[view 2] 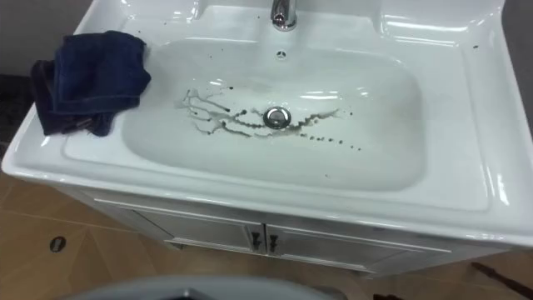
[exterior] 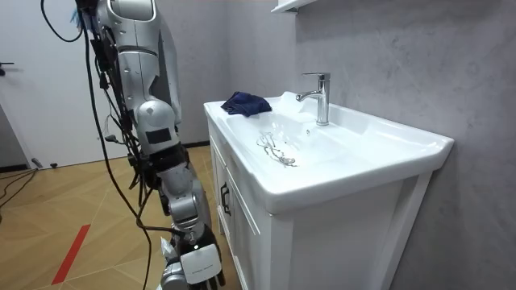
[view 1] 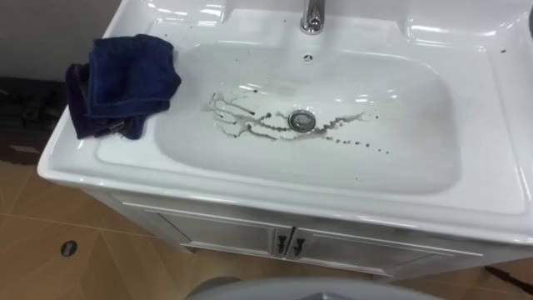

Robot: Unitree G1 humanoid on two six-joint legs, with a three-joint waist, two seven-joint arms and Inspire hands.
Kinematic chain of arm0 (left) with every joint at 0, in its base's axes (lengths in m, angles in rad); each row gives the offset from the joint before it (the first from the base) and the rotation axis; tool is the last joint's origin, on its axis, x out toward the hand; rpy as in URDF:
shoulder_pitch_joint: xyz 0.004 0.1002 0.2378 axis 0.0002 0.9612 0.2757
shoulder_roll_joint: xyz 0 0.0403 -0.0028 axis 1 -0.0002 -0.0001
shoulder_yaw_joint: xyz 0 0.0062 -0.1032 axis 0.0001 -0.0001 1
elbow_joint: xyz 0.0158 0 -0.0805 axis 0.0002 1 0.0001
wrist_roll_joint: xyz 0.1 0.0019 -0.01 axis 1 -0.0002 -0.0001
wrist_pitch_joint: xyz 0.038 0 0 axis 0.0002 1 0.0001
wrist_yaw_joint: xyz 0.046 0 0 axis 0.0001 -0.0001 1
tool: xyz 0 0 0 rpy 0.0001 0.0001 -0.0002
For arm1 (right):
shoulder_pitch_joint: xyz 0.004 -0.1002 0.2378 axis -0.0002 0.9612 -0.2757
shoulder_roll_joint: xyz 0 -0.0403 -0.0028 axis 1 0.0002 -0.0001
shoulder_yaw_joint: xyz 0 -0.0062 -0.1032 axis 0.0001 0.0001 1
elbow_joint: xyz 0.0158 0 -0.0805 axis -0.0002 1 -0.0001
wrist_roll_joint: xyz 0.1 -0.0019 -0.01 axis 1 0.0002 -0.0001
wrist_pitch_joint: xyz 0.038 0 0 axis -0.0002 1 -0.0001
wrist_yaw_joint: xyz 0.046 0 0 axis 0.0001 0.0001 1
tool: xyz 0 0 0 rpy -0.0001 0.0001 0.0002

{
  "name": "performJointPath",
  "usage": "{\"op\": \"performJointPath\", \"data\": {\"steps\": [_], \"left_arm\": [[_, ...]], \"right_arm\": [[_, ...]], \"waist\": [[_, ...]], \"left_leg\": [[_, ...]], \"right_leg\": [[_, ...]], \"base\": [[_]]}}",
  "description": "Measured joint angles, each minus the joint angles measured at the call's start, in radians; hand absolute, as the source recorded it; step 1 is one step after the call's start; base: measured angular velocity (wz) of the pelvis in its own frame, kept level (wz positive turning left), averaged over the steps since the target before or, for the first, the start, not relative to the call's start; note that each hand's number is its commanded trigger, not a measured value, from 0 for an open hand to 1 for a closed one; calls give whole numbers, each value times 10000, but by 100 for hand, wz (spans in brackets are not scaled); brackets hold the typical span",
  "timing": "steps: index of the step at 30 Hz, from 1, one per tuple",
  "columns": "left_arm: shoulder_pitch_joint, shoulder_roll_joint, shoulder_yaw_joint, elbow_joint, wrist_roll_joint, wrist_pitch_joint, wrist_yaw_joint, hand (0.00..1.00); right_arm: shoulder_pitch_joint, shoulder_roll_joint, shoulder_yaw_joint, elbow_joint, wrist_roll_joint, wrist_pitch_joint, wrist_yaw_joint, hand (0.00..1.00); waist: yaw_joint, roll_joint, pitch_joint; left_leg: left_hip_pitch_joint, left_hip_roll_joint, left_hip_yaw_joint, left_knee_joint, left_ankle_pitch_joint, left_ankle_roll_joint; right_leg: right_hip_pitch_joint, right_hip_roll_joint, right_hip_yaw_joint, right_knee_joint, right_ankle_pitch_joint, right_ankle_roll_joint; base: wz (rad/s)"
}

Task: Wipe basin

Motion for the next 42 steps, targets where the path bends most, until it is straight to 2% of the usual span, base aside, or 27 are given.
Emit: {"op": "performJointPath", "data": {"steps": [9, 17, 27, 30, 32, 35, 37, 40, 42], "left_arm": [[59, -4, 144, -8, -17, 82, -176, 0], [-26, 4, 219, 7, -1119, 47, -112, 0], [139, 26, 775, -15, -2031, -91, 338, 0], [177, 22, 1513, -78, -2204, -111, 786, 0], [197, 17, 1858, -315, -2366, -169, 1205, 0], [212, 26, 2549, -665, -2402, -424, 1989, 0], [261, 30, 2958, -1137, -2830, -677, 2638, 0], [419, 112, 3451, -2082, -3579, -881, 3431, 0], [488, 122, 3881, -2857, -3806, -969, 4021, 0]], "right_arm": [[-169, -2, 9, 6, -827, 128, 353, 0], [-164, -49, 7, 49, -815, 134, 570, 0], [-174, -91, -12, 47, -786, 254, 671, 0], [-179, -135, -12, 14, -928, 255, 622, 0], [-186, -172, -27, -5, -910, 225, 546, 0], [-148, -200, -110, 31, -918, 213, 490, 0], [-37, -222, -199, 23, -909, 44, 393, 0], [58, -311, -218, 10, -899, -2, 225, 0], [46, -349, -462, 14, -990, -26, 105, 0]], "waist": [[126, -51, -1], [246, -43, 1], [298, -25, 28], [572, 15, 20], [594, 84, -9], [768, 168, -32], [873, 212, -35], [1160, 310, -39], [1196, 354, -29]], "left_leg": [[-157, 9, -209, 49, 55, -85], [-178, 6, -294, 71, 60, -93], [-176, -167, -806, 314, 46, -87], [-215, -150, -827, 352, 40, -89], [-332, -173, -947, 427, 36, -84], [-395, -220, -1106, 512, 38, -79], [-382, -286, -1282, 491, 78, -78], [-328, -309, -1288, 406, 142, -80], [-316, -335, -1301, 296, 232, -85]], "right_leg": [[-32, 52, -293, -50, 0, 0], [59, 70, -369, -46, -1, -1], [313, 99, -659, -46, -1, -1], [279, 100, -673, -38, -2, -3], [256, 98, -745, -43, -6, -6], [288, 96, -939, -39, -6, -6], [315, 84, -993, -34, -7, -6], [320, 73, -958, -26, -7, -6], [281, 46, -971, -41, -7, -6]], "base": [[6], [3], [15], [2], [16], [18], [19], [4], [2]]}}
